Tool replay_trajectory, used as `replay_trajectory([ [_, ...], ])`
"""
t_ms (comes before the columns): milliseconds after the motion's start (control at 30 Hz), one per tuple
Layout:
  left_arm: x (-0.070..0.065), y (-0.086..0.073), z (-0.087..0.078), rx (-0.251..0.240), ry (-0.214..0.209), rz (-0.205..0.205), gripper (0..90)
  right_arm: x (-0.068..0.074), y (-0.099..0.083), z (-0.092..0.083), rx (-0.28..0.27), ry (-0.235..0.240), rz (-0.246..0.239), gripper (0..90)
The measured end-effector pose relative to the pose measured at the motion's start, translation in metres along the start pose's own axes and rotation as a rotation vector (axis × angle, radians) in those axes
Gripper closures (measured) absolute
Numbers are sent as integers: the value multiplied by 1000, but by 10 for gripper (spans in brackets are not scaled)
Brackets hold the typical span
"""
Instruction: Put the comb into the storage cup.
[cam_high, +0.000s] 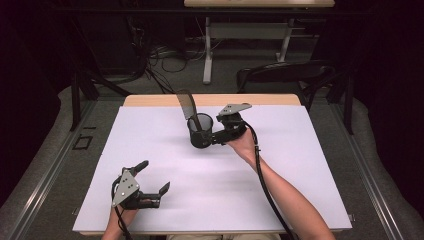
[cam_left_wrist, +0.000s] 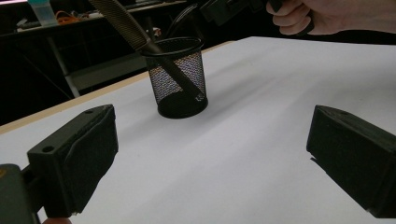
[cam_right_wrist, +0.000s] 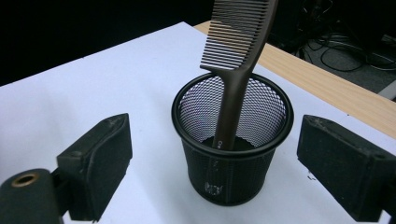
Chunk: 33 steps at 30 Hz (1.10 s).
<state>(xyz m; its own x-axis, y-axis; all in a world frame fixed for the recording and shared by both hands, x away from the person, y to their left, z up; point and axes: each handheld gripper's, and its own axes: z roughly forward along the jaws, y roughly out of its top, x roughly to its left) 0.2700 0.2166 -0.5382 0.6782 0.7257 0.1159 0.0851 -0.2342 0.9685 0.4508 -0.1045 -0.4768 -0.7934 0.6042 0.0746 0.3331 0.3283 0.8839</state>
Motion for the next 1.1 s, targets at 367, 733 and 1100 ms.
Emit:
replay_trajectory([
  [367,1,0,1,0,-3,-1,22,1,-11,-23,5,20,-1,60],
  [733,0,-1,-4,-2,8,-5,22,-5,-29,-43,29,25,16,31],
  [1100,-1,-1,-6,5,14,-1,22,-7,-45,-67,55,19,24,0],
])
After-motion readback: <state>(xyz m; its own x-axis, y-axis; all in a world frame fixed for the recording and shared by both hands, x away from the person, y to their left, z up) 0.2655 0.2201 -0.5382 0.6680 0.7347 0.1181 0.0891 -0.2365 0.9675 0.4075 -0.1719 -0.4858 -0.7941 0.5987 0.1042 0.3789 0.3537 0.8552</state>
